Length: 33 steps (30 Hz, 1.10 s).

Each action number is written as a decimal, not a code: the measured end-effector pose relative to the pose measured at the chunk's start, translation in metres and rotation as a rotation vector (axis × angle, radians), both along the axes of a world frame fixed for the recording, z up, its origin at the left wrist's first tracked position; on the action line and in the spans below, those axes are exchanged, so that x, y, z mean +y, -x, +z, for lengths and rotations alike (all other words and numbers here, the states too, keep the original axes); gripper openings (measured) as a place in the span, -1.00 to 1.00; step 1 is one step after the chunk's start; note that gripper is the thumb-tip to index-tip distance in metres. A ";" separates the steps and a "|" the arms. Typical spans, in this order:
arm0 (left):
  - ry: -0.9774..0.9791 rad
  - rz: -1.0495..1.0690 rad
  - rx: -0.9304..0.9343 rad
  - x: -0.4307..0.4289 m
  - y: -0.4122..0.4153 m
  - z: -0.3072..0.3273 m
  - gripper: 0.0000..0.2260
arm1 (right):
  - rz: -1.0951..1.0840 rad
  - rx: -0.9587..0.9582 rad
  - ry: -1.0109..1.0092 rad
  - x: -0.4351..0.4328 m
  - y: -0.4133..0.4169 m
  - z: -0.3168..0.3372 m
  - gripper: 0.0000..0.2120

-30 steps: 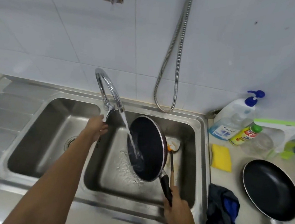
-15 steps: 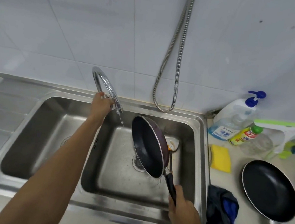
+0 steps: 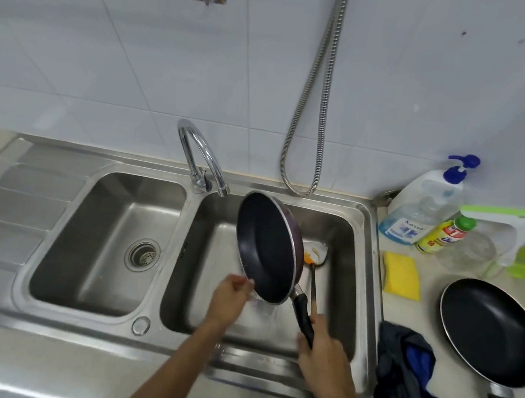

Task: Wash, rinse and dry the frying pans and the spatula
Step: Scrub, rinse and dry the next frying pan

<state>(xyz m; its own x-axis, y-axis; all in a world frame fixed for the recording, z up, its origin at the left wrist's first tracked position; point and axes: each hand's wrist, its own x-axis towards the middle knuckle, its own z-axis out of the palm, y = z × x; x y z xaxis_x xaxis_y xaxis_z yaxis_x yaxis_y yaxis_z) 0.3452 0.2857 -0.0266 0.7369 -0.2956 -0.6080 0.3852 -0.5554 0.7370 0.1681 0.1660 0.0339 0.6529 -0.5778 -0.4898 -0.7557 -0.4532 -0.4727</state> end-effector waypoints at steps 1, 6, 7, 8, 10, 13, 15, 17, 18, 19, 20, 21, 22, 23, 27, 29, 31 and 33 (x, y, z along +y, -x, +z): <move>-0.007 -0.011 0.013 -0.003 0.022 0.000 -0.76 | -0.021 -0.016 -0.019 0.002 -0.002 -0.001 -0.61; 0.224 -0.062 0.422 -0.024 0.082 0.021 -0.56 | -0.091 -0.096 -0.157 0.012 -0.010 -0.003 -0.78; 0.287 -0.035 0.516 -0.027 0.084 0.022 -0.53 | -0.107 -0.116 -0.187 0.013 -0.012 -0.007 -0.81; 0.335 -0.003 0.597 -0.031 0.085 0.022 -0.51 | -0.129 -0.124 -0.217 0.015 -0.013 -0.011 -0.80; 0.388 0.065 0.681 -0.038 0.088 0.024 -0.52 | -0.200 -0.135 -0.253 0.019 -0.015 -0.019 -0.73; 0.344 0.151 0.631 -0.047 0.100 0.027 -0.61 | -0.288 -0.185 -0.281 0.025 -0.016 -0.006 -0.64; 0.302 0.206 0.506 -0.047 0.107 0.029 -0.64 | -0.321 -0.203 -0.355 0.024 -0.015 0.001 -0.61; 0.320 0.258 0.425 -0.046 0.111 0.027 -0.67 | -0.249 -0.205 -0.327 0.019 -0.008 0.001 -0.64; 0.353 0.293 0.414 -0.045 0.110 0.026 -0.70 | -0.156 -0.211 -0.211 0.013 -0.002 0.000 -0.67; 0.381 0.328 0.412 -0.044 0.109 0.025 -0.71 | -0.060 -0.220 -0.051 0.004 0.006 -0.004 -0.69; 0.400 0.352 0.415 -0.042 0.107 0.022 -0.73 | -0.011 -0.253 0.119 -0.008 0.017 -0.008 -0.73; 0.422 0.371 0.420 -0.039 0.106 0.020 -0.77 | -0.006 -0.293 0.277 -0.023 0.031 -0.013 -0.77; 0.435 0.377 0.431 -0.037 0.106 0.017 -0.81 | -0.022 -0.301 0.419 -0.039 0.046 -0.018 -0.76; 0.433 0.368 0.440 -0.034 0.106 0.018 -0.84 | -0.041 -0.266 0.538 -0.056 0.063 -0.023 -0.69; 0.415 0.333 0.441 -0.024 0.102 0.020 -0.76 | -0.056 0.014 0.643 -0.092 0.119 -0.059 -0.30; 0.397 0.324 0.433 -0.021 0.100 0.023 -0.72 | -0.051 0.078 0.625 -0.092 0.133 -0.077 -0.25; 0.366 0.313 0.421 -0.018 0.102 0.025 -0.68 | -0.071 0.080 0.569 -0.093 0.137 -0.088 -0.31; 0.344 0.293 0.399 -0.015 0.105 0.027 -0.68 | -0.101 -0.053 0.487 -0.095 0.141 -0.096 -0.45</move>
